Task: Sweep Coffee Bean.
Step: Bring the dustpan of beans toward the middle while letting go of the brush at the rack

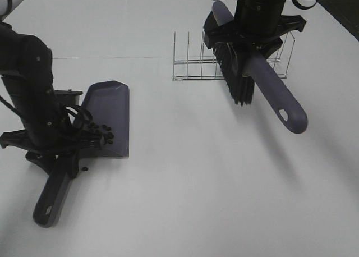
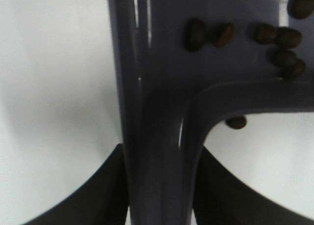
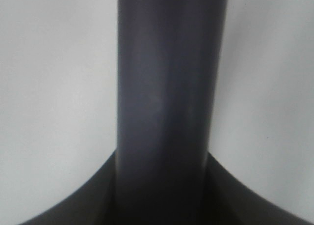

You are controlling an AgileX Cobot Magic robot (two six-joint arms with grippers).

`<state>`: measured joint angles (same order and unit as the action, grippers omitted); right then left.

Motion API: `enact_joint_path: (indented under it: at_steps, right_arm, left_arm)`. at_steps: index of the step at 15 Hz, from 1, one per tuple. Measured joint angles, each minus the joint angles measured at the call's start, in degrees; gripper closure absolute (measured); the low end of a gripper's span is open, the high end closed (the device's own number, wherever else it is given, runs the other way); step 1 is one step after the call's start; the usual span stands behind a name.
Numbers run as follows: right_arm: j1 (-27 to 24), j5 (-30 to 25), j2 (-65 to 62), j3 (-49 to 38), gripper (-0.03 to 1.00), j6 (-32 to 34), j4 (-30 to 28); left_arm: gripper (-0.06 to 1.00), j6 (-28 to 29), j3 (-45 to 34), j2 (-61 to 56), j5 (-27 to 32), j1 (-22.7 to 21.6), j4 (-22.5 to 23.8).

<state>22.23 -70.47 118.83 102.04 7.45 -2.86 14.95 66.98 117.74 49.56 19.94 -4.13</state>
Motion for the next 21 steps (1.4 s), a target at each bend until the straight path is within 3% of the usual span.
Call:
enact_joint_path:
  at_steps: [4,8,11,13,21]
  right_arm:
    - [-0.34,-0.11,-0.63,-6.53,0.66,-0.34,-0.46]
    - [-6.36,-0.17,-0.57,-10.43,0.66,-0.29,-0.86]
    - [-9.51,-0.17,0.11,-9.97,0.66,-0.4,-0.23]
    - [-9.51,0.11,3.15,-6.65,0.66,-0.86,2.86]
    - [-9.51,0.11,7.1,-0.29,0.66,-1.89,3.5]
  left_arm:
    - [0.6,0.0,3.27,1.83,0.63,0.23,0.23]
    - [0.6,-0.17,5.5,1.95,0.52,0.23,0.34]
    - [0.6,-0.86,5.67,3.44,0.92,0.23,0.46]
    - [0.6,-1.26,6.47,3.9,1.6,0.23,0.52]
    - [0.6,-2.58,9.22,4.76,0.69,0.23,0.63]
